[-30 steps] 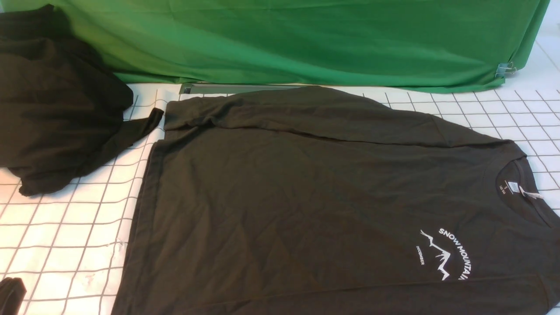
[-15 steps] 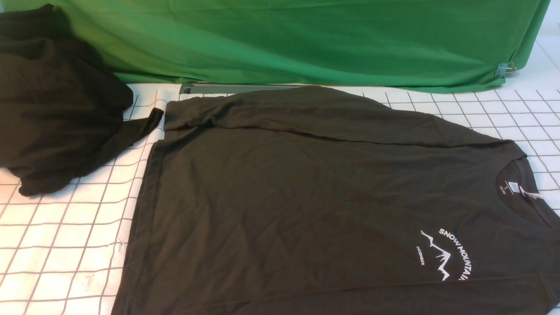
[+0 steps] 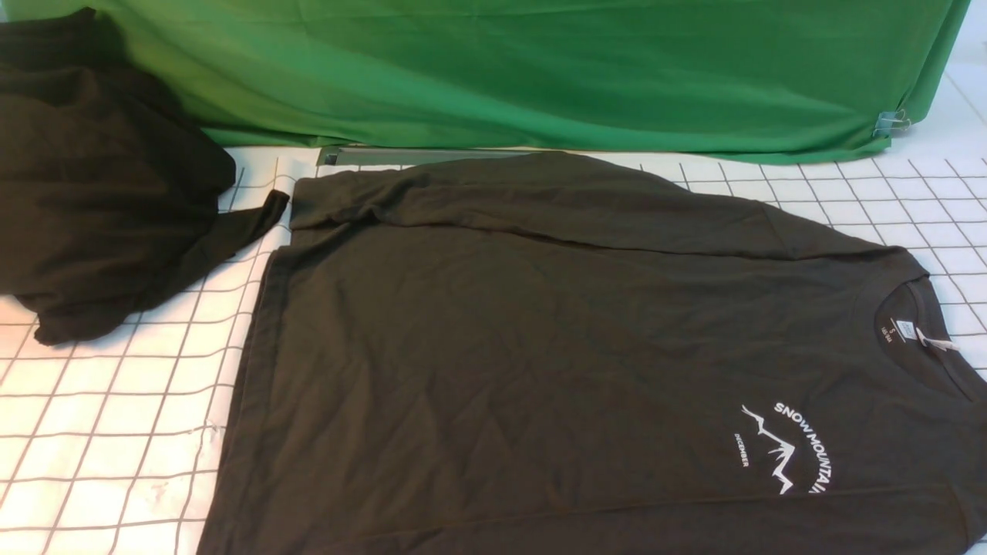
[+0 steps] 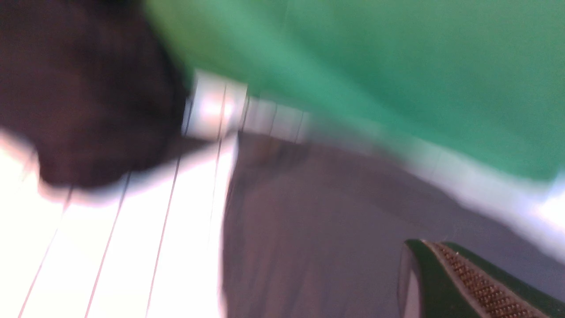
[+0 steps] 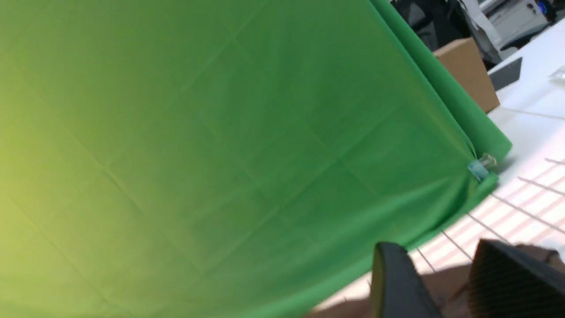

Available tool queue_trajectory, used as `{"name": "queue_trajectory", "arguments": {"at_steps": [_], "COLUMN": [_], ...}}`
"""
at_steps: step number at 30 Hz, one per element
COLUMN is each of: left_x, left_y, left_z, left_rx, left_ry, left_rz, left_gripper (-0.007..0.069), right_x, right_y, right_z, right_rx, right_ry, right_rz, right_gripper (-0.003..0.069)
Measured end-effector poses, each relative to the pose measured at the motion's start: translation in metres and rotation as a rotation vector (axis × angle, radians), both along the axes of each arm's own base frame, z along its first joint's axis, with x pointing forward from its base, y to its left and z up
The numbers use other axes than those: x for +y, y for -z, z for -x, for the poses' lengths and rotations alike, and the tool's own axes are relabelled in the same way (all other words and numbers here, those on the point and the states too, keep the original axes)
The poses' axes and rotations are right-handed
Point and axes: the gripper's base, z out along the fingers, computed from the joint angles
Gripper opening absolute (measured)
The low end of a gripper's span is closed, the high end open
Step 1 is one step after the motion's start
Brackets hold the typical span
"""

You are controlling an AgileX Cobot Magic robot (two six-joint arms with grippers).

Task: Fold a long-sleeved shirt over a white checkered tablecloth.
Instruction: 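Grasp the left edge of the dark T-shirt lying flat on the table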

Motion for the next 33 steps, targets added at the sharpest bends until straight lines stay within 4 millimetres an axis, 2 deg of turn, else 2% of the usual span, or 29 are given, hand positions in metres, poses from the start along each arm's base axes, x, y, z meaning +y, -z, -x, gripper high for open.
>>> {"name": "queue_trajectory", "arguments": {"at_steps": [2, 4, 5, 7, 8, 10, 12, 14, 16, 19, 23, 25, 31, 33], "left_x": [-0.006, -0.011, -0.014, -0.020, -0.021, -0.036, -0.055, -0.063, -0.079, -0.086, -0.091, -0.093, -0.099, -0.099], "left_y": [0.023, 0.046, 0.060, 0.083, 0.085, 0.105, 0.117, 0.123, 0.136, 0.144, 0.162, 0.175, 0.194, 0.198], "left_z": [-0.025, -0.047, -0.056, -0.070, -0.071, -0.079, -0.081, -0.082, -0.081, -0.085, -0.096, -0.102, -0.108, -0.109], "left_rx": [0.242, 0.439, 0.529, 0.656, 0.666, 0.753, 0.801, 0.824, 0.869, 0.880, 0.893, 0.920, 0.970, 0.984], "left_ry": [0.109, 0.198, 0.234, 0.293, 0.299, 0.375, 0.415, 0.413, 0.392, 0.365, 0.352, 0.352, 0.354, 0.353], "left_rz": [-0.056, -0.063, -0.059, -0.067, -0.067, -0.124, -0.206, -0.254, -0.346, -0.389, -0.452, -0.478, -0.472, -0.476], "left_gripper": [0.0015, 0.0014, 0.0010, 0.0001, 0.0000, -0.0003, -0.0006, -0.0006, -0.0006, -0.0001, 0.0052, 0.0144, 0.0375, 0.0410], "right_x": [-0.001, 0.002, 0.006, 0.013, 0.014, 0.021, 0.028, 0.032, 0.041, 0.046, 0.050, 0.050, 0.051, 0.051], "right_y": [-0.002, -0.007, -0.014, -0.037, -0.038, -0.065, -0.076, -0.080, -0.085, -0.083, -0.076, -0.075, -0.077, -0.077], "right_z": [0.001, 0.001, 0.002, 0.004, 0.005, 0.004, -0.006, -0.012, -0.029, -0.039, -0.051, -0.053, -0.055, -0.055], "right_rx": [-0.023, 0.013, 0.051, 0.142, 0.165, 0.273, 0.431, 0.498, 0.640, 0.712, 0.787, 0.797, 0.773, 0.771], "right_ry": [0.005, -0.032, -0.061, -0.134, -0.143, -0.238, -0.340, -0.388, -0.493, -0.543, -0.576, -0.578, -0.567, -0.566], "right_rz": [-0.008, 0.012, 0.069, 0.219, 0.250, 0.391, 0.510, 0.561, 0.677, 0.724, 0.738, 0.736, 0.728, 0.726], "right_gripper": [0.0222, 0.0167, 0.0104, 0.0036, 0.0029, 0.0010, 0.0008, 0.0008, 0.0008, 0.0008, 0.0008, 0.0008, 0.0008, 0.0008]}}
